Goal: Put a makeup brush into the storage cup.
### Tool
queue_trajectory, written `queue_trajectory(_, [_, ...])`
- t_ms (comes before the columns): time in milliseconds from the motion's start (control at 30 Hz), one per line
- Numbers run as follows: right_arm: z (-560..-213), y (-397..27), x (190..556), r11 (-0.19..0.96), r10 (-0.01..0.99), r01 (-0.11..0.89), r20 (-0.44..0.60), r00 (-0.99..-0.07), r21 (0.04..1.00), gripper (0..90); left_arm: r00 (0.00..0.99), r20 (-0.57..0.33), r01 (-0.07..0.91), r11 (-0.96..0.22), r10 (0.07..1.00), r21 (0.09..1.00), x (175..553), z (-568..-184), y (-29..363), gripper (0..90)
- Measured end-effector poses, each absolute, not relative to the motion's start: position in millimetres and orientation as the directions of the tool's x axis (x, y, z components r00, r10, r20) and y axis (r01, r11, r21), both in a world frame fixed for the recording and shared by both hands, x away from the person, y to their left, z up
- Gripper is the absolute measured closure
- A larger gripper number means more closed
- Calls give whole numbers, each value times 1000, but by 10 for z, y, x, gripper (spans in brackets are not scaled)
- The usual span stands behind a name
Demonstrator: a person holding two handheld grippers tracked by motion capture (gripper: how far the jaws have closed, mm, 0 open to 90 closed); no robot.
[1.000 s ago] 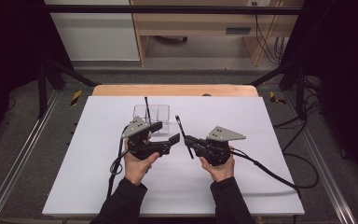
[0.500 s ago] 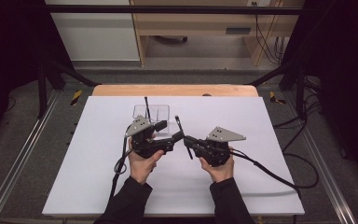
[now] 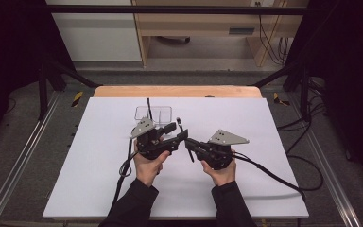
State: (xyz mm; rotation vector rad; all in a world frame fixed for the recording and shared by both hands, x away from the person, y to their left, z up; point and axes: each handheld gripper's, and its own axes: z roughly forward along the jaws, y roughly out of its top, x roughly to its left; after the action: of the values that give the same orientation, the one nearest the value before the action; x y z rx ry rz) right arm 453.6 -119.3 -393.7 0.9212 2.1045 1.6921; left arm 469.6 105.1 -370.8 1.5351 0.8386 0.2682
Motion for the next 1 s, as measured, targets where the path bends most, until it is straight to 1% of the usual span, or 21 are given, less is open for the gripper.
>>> queue_trajectory(133, [-3943, -1187, 4533, 105, 633, 299, 168, -755, 949, 843, 699, -321, 350, 85, 639, 933, 4693, -3709, 1049, 495])
queue_trajectory(200, [-3946, -1184, 4533, 103, 632, 298, 169, -756, 949, 844, 696, -330, 359, 88, 638, 929, 4699, -3716, 1044, 519])
queue_trajectory(633, [-3951, -1176, 4532, 94, 631, 296, 173, -757, 950, 844, 681, -360, 386, 106, 637, 917, 4706, -3734, 1035, 633])
queue_trajectory(1000, [-3955, -1170, 4537, 92, 625, 300, 180, -759, 949, 844, 680, -354, 385, 98, 642, 918, 4697, -3745, 1003, 728])
